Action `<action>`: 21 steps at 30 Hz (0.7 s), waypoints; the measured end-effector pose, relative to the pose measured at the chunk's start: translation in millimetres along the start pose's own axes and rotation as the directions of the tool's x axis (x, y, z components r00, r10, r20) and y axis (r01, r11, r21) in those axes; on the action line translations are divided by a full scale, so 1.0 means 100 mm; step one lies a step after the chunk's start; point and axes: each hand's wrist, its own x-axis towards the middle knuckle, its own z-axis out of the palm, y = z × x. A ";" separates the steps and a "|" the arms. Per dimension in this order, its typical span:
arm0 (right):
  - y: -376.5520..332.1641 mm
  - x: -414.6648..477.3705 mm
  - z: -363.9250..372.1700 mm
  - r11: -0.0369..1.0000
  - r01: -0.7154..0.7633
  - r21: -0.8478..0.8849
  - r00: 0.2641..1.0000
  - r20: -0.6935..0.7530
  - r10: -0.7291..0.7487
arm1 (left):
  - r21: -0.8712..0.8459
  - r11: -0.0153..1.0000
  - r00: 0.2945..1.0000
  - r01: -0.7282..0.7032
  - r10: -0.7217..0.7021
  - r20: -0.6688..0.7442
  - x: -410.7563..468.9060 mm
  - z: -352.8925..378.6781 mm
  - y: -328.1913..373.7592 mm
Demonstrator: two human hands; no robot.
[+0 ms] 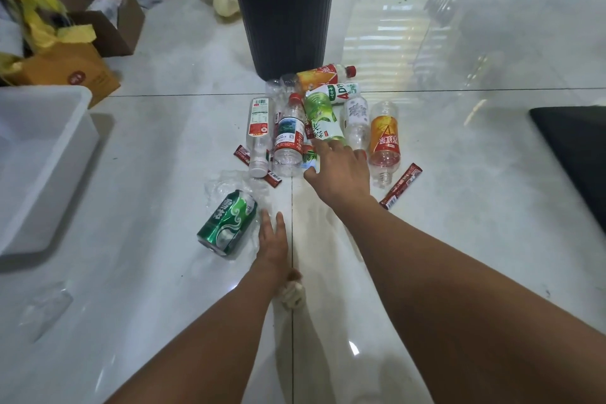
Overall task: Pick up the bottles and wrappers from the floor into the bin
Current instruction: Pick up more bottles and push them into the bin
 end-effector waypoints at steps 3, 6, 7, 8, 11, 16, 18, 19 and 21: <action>0.04 0.04 0.04 1.000 -0.001 0.000 1.000 -0.008 0.001 | 0.040 0.998 0.999 -0.044 0.043 0.011 0.06 0.02 0.03; 0.07 0.08 0.07 1.000 -0.009 0.007 1.000 -0.005 0.009 | 0.079 0.993 0.996 -0.085 0.083 0.030 0.09 0.01 0.07; 0.08 0.09 0.08 1.000 -0.009 0.007 1.000 -0.003 0.009 | 0.063 0.993 0.994 -0.102 0.099 0.045 0.10 0.00 0.07; 0.08 0.09 0.10 1.000 -0.009 0.003 1.000 -0.002 0.009 | 0.050 0.991 0.991 -0.126 0.124 0.057 0.12 -0.01 0.07; 0.09 0.09 0.14 1.000 -0.008 -0.002 1.000 0.016 0.008 | -0.187 0.981 0.992 -0.055 0.075 0.106 0.16 0.00 0.07; 0.10 0.09 0.16 1.000 -0.017 0.004 0.999 0.030 0.016 | -0.377 0.921 0.984 0.100 -0.034 0.177 0.18 0.03 0.23; 0.10 0.09 0.16 1.000 -0.018 0.009 0.999 0.027 0.018 | -0.427 0.904 0.993 0.027 0.024 0.115 0.22 -0.01 0.29; 0.10 0.09 0.15 1.000 -0.019 0.010 0.999 0.026 0.019 | -0.451 0.892 0.993 0.009 0.043 0.106 0.23 -0.05 0.30; 0.11 0.09 0.13 1.000 -0.021 0.008 0.999 0.026 0.021 | -0.466 0.884 0.994 0.022 0.030 0.104 0.25 -0.10 0.31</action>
